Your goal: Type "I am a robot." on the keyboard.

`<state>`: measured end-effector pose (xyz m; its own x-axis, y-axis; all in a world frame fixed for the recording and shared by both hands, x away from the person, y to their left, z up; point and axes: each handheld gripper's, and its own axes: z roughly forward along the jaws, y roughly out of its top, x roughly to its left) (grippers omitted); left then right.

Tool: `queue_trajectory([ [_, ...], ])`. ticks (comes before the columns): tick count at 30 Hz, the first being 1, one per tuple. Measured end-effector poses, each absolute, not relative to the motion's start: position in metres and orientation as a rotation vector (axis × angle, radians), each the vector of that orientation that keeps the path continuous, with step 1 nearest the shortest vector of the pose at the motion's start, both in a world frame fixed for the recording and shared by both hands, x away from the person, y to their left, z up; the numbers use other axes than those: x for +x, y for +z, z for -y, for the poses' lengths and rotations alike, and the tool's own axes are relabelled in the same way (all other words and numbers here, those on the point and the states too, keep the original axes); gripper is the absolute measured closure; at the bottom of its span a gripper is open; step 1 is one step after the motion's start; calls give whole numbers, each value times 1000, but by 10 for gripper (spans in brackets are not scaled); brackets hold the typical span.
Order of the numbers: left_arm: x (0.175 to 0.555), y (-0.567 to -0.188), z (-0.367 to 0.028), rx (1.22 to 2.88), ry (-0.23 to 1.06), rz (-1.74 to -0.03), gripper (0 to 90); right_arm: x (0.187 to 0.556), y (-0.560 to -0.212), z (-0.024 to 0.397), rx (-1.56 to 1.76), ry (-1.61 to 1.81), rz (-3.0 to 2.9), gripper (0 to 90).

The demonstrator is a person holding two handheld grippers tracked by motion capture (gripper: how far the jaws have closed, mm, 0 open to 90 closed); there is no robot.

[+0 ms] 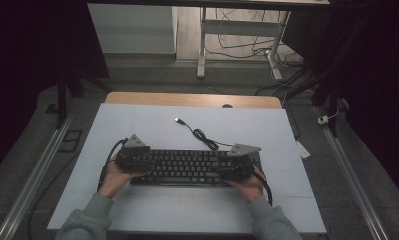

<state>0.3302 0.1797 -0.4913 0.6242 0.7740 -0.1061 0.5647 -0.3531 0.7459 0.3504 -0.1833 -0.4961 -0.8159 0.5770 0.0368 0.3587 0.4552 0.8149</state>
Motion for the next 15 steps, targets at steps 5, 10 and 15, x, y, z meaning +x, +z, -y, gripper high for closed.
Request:
queue_trajectory([
  [5, 330, -491, -183, 2051, 342, -1056, 331, 347, -497, 201, 838, 1307, -2435, 467],
  [10, 330, -492, -183, 2051, 347, -1061, 331, 347, -497, 207, 829, 1297, -2437, 461],
  [15, 329, -489, -183, 2034, 361, -1056, 343, 347, -497, 205, 814, 1303, -2440, 460],
])
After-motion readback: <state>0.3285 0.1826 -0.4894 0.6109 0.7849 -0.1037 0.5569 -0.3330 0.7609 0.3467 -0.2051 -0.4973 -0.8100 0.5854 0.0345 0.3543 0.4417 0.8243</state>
